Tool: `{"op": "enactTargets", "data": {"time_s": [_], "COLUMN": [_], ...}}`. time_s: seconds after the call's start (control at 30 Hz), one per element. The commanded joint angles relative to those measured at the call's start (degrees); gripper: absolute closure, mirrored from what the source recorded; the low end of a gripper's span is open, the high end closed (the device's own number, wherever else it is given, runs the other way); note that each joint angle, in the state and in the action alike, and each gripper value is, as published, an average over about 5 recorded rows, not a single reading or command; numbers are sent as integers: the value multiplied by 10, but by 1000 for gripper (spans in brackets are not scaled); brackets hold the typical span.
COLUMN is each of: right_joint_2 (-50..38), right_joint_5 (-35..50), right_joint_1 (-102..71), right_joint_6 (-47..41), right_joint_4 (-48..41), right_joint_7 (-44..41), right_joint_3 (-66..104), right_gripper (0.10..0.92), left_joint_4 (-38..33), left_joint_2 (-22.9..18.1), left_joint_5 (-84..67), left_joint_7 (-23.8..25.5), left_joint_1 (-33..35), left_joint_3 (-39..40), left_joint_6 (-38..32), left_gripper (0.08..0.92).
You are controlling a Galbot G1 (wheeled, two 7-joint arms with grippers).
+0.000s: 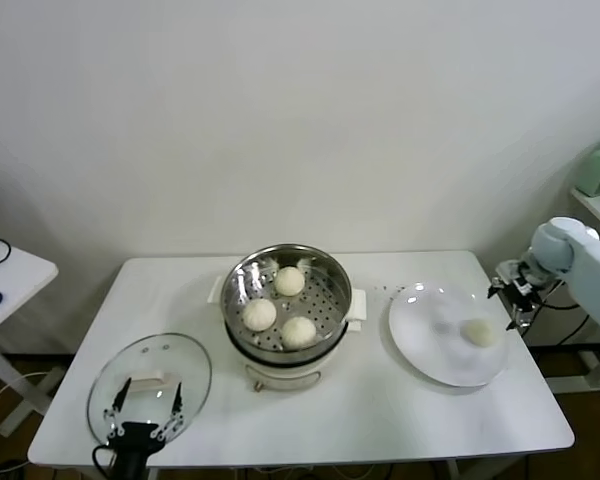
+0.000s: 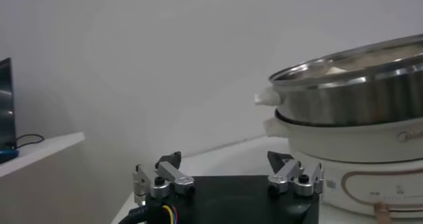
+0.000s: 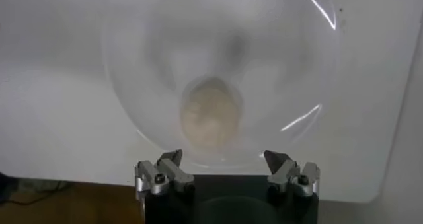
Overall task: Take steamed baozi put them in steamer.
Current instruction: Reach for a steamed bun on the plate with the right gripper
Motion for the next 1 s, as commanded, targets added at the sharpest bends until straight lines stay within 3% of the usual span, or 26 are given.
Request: {"op": "enactTargets", "data": {"time_s": [0.03, 0.83, 1.0], "right_joint_2": [58, 79, 79], "right_joint_5": [-31, -37, -36], "right_joint_1": [-47, -44, -44], "right_joint_6": [-10, -4, -4], "right_joint_4": [-56, -96, -98], "right_joint_7": [0, -14, -14], "right_joint_3": [43, 44, 43], "right_gripper": [203, 203, 254], "left_joint_4": [0, 7, 5], "left_joint_2": [0, -1, -1], "left_joint_5": [1, 0, 0], "left_joint_7": [0, 0, 0], "left_joint_1": [-3, -7, -7], "left_joint_3": [-1, -1, -2], "left_joint_6": [4, 6, 6], "left_gripper": [177, 177, 177]}}
